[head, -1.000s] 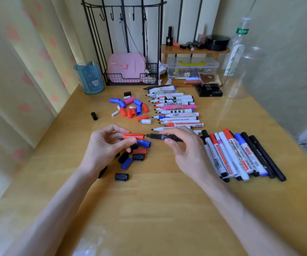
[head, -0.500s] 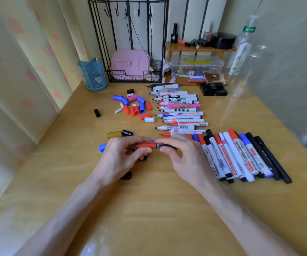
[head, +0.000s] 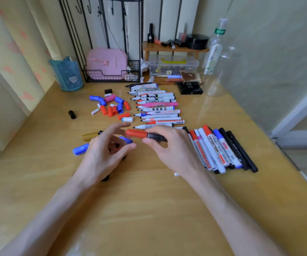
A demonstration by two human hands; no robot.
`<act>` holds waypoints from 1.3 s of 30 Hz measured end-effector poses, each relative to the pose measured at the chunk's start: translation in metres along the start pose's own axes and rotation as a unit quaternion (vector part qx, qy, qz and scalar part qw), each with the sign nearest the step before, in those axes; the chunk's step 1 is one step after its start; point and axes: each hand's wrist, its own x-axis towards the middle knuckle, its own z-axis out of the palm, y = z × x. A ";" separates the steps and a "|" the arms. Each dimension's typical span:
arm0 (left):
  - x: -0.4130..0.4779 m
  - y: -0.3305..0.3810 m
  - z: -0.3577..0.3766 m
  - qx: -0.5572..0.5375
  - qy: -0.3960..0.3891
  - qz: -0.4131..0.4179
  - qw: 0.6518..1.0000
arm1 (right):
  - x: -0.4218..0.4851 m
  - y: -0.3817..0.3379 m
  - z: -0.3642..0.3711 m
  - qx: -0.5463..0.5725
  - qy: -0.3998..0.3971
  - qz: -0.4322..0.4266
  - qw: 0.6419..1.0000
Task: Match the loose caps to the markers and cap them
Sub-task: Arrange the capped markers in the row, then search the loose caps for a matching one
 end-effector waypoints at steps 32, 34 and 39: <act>0.004 -0.010 -0.008 0.089 -0.004 0.014 0.996 | -0.005 0.043 -0.035 -0.256 0.056 0.092 0.961; 0.002 -0.017 -0.020 0.097 0.001 0.006 0.995 | 0.008 0.042 -0.020 -0.241 0.019 0.060 0.969; -0.004 -0.035 -0.039 0.141 0.023 -0.005 0.990 | 0.033 0.041 0.014 -0.242 -0.042 0.035 0.969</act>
